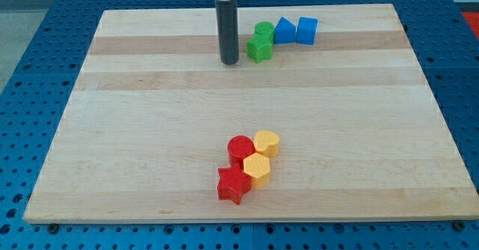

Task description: Move red star below to the green star

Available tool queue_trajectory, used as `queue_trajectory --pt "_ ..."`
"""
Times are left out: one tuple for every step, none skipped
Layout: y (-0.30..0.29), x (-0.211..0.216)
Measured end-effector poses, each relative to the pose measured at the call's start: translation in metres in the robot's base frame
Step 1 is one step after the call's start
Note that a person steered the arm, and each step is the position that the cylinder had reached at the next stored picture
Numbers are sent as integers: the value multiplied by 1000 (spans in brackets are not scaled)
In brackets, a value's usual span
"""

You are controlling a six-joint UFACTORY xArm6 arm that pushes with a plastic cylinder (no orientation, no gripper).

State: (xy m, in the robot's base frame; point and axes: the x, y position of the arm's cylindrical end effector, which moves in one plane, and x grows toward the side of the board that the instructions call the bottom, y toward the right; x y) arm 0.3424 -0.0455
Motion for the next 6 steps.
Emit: queue_trajectory --pt "-25 39" --pt "-25 87" --pt "-27 124" --pt "-34 141" --pt "-60 142" --pt "-85 165"
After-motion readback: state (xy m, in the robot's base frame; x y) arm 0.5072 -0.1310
